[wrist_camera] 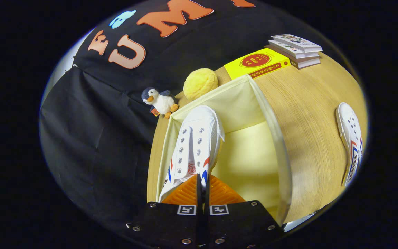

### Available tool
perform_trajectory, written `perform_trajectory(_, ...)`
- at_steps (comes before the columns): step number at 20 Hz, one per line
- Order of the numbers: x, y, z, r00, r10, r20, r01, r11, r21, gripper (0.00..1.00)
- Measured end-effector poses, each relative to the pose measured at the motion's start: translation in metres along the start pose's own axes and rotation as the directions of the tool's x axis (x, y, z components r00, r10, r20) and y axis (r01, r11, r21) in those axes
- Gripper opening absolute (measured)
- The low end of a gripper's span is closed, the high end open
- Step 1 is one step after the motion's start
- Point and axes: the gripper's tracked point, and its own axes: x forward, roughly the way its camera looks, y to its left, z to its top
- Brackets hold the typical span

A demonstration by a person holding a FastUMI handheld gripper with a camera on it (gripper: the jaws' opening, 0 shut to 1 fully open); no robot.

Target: Open the storage box then place both shoes into the box .Put the left shoe in first, then the right shoe, with the right side of both shoes facing outward in a uniform manner.

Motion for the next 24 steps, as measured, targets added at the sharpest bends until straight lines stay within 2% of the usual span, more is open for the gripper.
perform_trajectory(7, 0.032, -0.009, -0.013, 0.990, -0.141, -0.020, 0.139, 0.987, -0.079, 0.00)
perform_trajectory(9, 0.032, -0.016, -0.021, 0.982, -0.181, -0.061, 0.175, 0.980, -0.094, 0.03)
perform_trajectory(11, 0.026, 0.001, -0.011, 0.992, -0.120, -0.031, 0.118, 0.990, -0.079, 0.11)
perform_trajectory(12, 0.023, 0.006, -0.006, 0.995, -0.094, -0.020, 0.093, 0.993, -0.074, 0.15)
perform_trajectory(14, 0.010, 0.005, 0.001, 0.996, -0.087, -0.004, 0.087, 0.992, -0.089, 0.32)
perform_trajectory(15, 0.002, 0.004, 0.005, 0.997, -0.082, 0.004, 0.082, 0.992, -0.097, 0.37)
perform_trajectory(16, -0.006, 0.003, 0.009, 0.997, -0.071, 0.013, 0.072, 0.992, -0.102, 0.53)
perform_trajectory(18, -0.023, 0.004, 0.020, 0.999, -0.036, 0.032, 0.039, 0.993, -0.107, 0.73)
perform_trajectory(21, -0.052, -0.003, 0.039, 0.997, -0.003, 0.073, 0.012, 0.992, -0.122, 0.91)
perform_trajectory(24, -0.078, -0.020, 0.057, 0.994, 0.001, 0.113, 0.015, 0.989, -0.146, 0.98)
